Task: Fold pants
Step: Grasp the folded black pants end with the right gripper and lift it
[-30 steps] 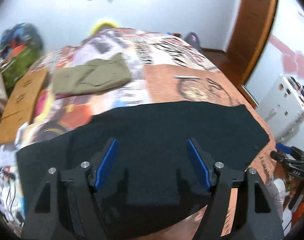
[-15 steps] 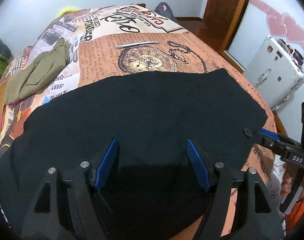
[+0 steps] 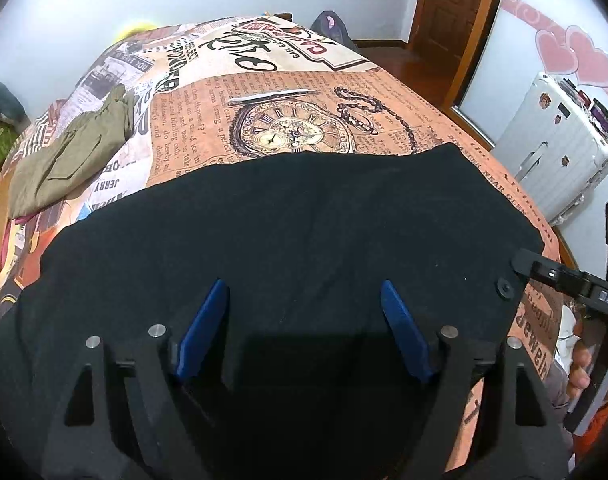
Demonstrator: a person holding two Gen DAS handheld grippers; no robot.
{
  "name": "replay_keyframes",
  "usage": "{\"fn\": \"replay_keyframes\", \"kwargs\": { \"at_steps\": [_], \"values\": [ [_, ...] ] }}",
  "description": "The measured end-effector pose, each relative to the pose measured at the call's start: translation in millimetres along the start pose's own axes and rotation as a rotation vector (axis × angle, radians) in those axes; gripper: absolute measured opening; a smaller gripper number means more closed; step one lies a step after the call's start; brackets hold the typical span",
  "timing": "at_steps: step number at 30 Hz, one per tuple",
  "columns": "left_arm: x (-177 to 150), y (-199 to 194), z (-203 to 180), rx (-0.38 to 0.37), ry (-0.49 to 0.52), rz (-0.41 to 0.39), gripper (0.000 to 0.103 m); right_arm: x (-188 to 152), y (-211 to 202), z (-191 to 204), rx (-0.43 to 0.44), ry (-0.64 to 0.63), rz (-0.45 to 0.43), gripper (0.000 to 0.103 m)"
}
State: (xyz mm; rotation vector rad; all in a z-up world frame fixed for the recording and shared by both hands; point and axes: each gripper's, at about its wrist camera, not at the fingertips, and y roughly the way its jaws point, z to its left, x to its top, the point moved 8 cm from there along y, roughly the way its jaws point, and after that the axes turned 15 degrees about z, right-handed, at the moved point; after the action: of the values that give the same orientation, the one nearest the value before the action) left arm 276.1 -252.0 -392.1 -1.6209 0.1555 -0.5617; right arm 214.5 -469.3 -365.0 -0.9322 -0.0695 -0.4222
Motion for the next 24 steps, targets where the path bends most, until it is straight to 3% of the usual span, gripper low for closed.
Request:
{"fn": "replay_keyframes", "kwargs": {
  "at_steps": [4, 6, 8, 11, 18, 24],
  "values": [
    [-0.3, 0.0, -0.3, 0.01, 0.004, -0.005, 0.079, 9.6, 5.3, -0.7, -0.031, -0.008, -0.032, 0.066],
    [-0.2, -0.1, -0.3, 0.01, 0.005, -0.006, 0.079, 14.5, 4.7, -1.0, -0.061, -0.008, -0.047, 0.053],
    [-0.4, -0.3, -0.8, 0.006, 0.003, -0.007, 0.079, 19.4, 3.0, -2.7, -0.064, -0.004, -0.048, 0.028],
    [-1.4, -1.0, -2.3, 0.007, 0.005, -0.01, 0.079, 26.5, -3.4, -4.4, -0.039, 0.008, -0.064, 0.009],
    [-9.1, -11.6, -7.2, -0.024, 0.018, -0.013, 0.078, 36.7, -37.4, 37.3, -0.108, -0.141, -0.156, 0.006],
    [-19.5, -37.6, 6.7, -0.036, -0.011, -0.065, 0.078, 44.7, -57.6, 91.9, -0.104, -0.258, -0.224, 0.006]
  ]
}}
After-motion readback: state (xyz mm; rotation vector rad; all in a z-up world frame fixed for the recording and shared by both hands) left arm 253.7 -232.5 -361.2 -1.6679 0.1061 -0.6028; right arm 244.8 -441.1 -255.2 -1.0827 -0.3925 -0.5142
